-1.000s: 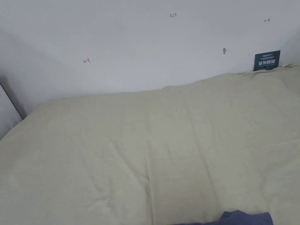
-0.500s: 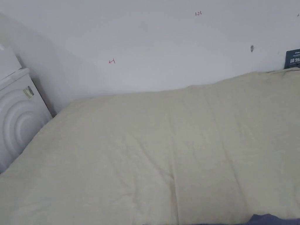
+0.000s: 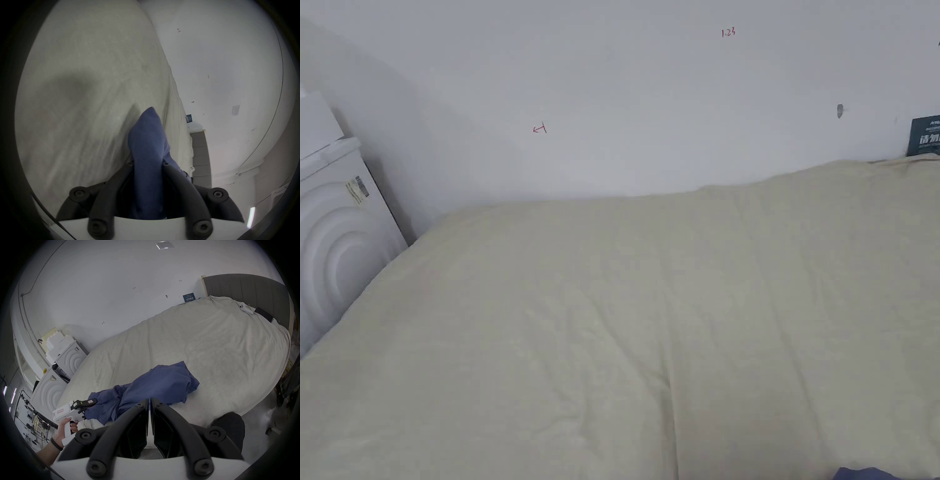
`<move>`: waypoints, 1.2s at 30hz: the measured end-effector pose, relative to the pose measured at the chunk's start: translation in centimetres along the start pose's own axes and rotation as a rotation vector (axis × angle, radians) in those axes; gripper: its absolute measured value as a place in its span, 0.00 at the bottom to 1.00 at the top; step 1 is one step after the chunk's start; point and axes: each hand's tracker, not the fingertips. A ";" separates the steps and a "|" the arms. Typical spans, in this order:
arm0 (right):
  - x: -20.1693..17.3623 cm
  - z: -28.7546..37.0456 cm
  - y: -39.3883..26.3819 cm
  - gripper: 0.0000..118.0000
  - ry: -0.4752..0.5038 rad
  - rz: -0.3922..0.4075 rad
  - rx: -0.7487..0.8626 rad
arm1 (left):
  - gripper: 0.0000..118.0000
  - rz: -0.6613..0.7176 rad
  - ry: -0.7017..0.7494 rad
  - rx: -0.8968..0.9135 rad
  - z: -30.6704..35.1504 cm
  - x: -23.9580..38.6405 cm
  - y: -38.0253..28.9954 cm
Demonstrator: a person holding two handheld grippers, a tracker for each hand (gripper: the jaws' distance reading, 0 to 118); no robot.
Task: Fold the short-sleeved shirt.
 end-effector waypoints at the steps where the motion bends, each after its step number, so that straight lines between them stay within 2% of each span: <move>1: 0.0 0.0 0.0 0.02 0.002 -0.004 -0.001 | 0.14 -0.034 0.005 0.002 0.7 0.3 0.6; 4: -0.1 -0.1 0.0 0.02 0.011 -0.003 0.001 | 0.14 -0.055 0.030 0.042 3.9 0.9 3.2; 8: 0.0 -0.4 -0.3 0.02 0.011 0.002 0.015 | 0.14 -0.413 0.284 0.114 8.3 5.2 6.1; 9: 0.1 -0.5 -0.3 0.02 0.015 -0.002 0.012 | 0.13 -0.468 0.317 0.117 8.7 6.8 6.2; 11: 0.2 -0.9 -0.4 0.02 0.019 -0.016 0.012 | 0.13 -0.566 0.278 0.097 8.0 10.5 4.6; 15: 0.2 -0.8 -0.6 0.02 0.023 -0.020 0.005 | 0.13 -0.616 0.198 0.047 3.5 15.8 -0.9; 18: 0.6 -0.2 -0.8 0.02 0.015 -0.016 0.005 | 0.13 -0.682 0.145 -0.082 -2.5 17.8 -5.9; 20: 1.1 0.2 -0.9 0.02 -0.002 -0.020 0.002 | 0.14 -0.746 0.189 -0.193 -7.0 18.2 -8.8; 23: 1.9 0.9 -1.3 0.02 -0.028 -0.036 0.006 | 0.15 -0.822 0.300 -0.263 -11.8 17.2 -12.0; 25: 2.4 1.4 -1.4 0.02 -0.039 -0.049 0.011 | 0.28 -0.796 0.318 -0.254 -12.7 16.5 -12.6; 26: 2.7 1.4 -1.5 0.02 -0.042 -0.057 0.012 | 0.33 -0.770 0.283 -0.239 -12.3 16.7 -12.6; 28: 3.2 1.3 -1.6 0.02 -0.047 -0.072 0.011 | 0.55 -0.688 0.161 -0.249 -9.9 18.1 -11.3; 29: 3.3 1.1 -1.6 0.02 -0.045 -0.078 0.010 | 0.60 -0.663 0.084 -0.220 -8.3 18.6 -10.4; 31: 3.5 1.0 -1.5 0.02 -0.037 -0.087 0.012 | 0.62 -0.620 0.021 -0.113 -5.9 19.0 -8.9; 33: 3.6 1.0 -1.4 0.02 -0.023 -0.104 0.017 | 0.60 -0.494 0.032 -0.044 -4.6 18.4 -7.6; 34: 3.7 1.1 -1.4 0.02 -0.014 -0.116 0.024 | 0.52 -0.422 0.036 -0.054 -4.8 17.3 -7.3; 36: 3.9 1.1 -1.3 0.02 0.002 -0.137 0.025 | 0.15 -0.282 -0.006 -0.102 -6.8 14.7 -7.6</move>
